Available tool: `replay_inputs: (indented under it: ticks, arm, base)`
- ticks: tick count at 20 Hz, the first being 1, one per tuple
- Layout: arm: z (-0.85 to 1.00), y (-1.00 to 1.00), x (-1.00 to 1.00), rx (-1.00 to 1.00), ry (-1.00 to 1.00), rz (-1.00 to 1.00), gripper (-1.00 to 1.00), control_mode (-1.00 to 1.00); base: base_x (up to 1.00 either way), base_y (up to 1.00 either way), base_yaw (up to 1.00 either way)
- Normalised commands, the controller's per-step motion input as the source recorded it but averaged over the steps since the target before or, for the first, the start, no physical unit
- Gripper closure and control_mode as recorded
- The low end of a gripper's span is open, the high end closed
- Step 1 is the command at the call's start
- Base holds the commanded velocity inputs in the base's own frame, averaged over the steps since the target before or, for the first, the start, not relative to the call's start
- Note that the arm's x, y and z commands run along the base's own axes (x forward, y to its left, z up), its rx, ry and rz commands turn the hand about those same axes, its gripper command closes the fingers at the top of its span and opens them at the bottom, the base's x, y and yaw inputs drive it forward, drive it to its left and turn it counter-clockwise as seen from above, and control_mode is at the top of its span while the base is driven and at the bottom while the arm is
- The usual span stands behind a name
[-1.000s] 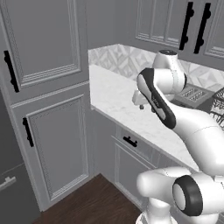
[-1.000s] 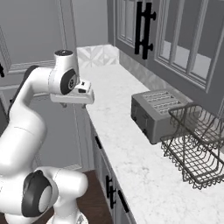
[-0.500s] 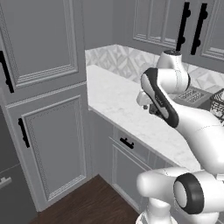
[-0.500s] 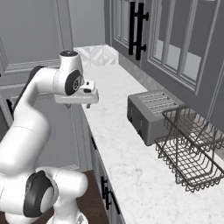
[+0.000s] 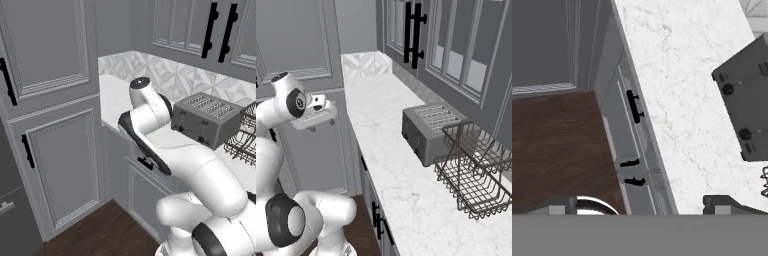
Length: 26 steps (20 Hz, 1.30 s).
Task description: Take a straw from the drawer in front and place it inside the glass cup on the dining counter.
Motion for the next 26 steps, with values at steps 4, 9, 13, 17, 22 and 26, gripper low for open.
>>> replay_inputs:
  ticks: [4,9,13,17,22,26]
  arm:
    - [-0.72,0.61,0.31,-0.37,0.00,0.00,-1.00,-1.00]
    - [-0.80,0.52,0.32,-0.42,0.00,-0.02,-1.00,-1.00]
    - [-0.85,0.43,0.21,-0.43,0.00,-0.05,-1.00,-1.00]
    - [-0.73,0.06,0.00,-0.33,0.00,-0.09,-1.00,-1.00]
    - [-0.68,-0.07,0.22,-0.22,0.00,-0.17,-1.00,-1.00]
    - [-0.42,-0.26,0.45,-0.16,0.00,-0.25,-1.00,-1.00]
  base:
    - [0.00,0.00,0.00]
    - [0.00,0.00,0.00]
    - [0.00,0.00,0.00]
    - [0.00,0.00,0.00]
    - [0.00,0.00,0.00]
    - [0.00,0.00,0.00]
